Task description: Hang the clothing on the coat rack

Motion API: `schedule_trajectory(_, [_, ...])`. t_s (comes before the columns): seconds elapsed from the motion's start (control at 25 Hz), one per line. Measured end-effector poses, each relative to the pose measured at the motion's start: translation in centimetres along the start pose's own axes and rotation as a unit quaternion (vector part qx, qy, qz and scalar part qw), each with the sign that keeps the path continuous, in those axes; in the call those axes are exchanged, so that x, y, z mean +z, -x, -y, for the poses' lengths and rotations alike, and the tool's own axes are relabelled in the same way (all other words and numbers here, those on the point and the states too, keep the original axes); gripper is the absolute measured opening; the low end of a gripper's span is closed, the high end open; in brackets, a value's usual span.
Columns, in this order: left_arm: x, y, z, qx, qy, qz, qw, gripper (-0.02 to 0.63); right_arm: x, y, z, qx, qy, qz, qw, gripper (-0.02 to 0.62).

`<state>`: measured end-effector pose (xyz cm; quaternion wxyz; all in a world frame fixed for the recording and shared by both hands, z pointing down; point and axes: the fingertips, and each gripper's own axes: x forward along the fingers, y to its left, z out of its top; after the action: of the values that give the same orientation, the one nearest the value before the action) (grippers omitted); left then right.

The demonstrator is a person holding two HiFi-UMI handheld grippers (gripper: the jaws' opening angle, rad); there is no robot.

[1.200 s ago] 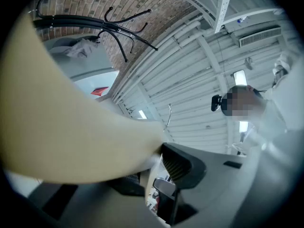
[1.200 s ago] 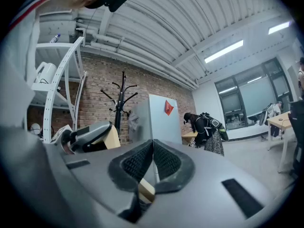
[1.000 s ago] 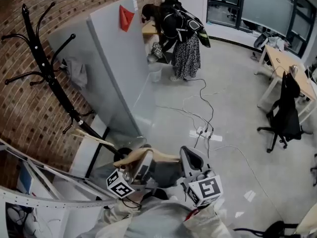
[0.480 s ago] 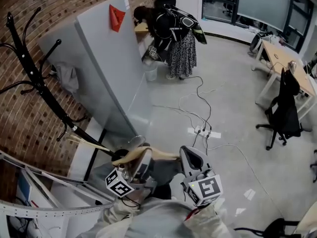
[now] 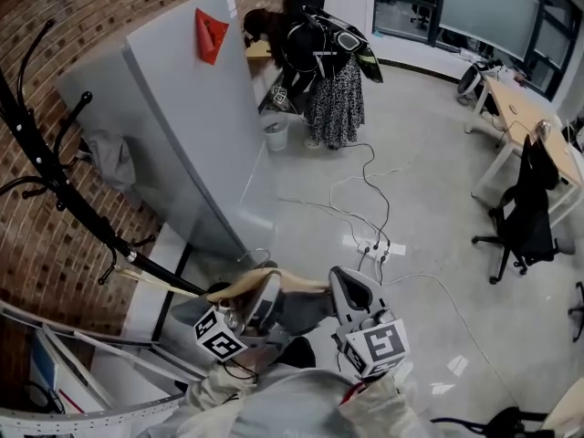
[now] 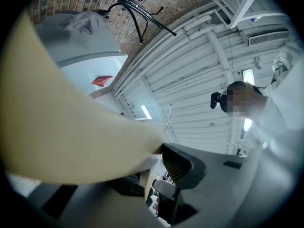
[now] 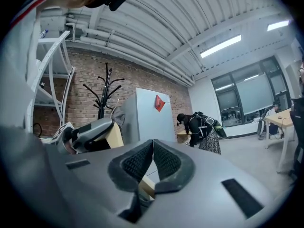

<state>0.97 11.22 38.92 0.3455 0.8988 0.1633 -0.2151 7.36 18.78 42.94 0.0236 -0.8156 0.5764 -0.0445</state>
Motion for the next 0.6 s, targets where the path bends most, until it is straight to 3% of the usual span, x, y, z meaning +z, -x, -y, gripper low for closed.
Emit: schedule_trajectory(0.6, [5.2, -4.7, -9.4, -0.006, 0.015, -0.001, 0.9999, 0.112, 1.4, -11.2, 3.0, -0.012, 0.004, -0.011, 1.000, 0.025])
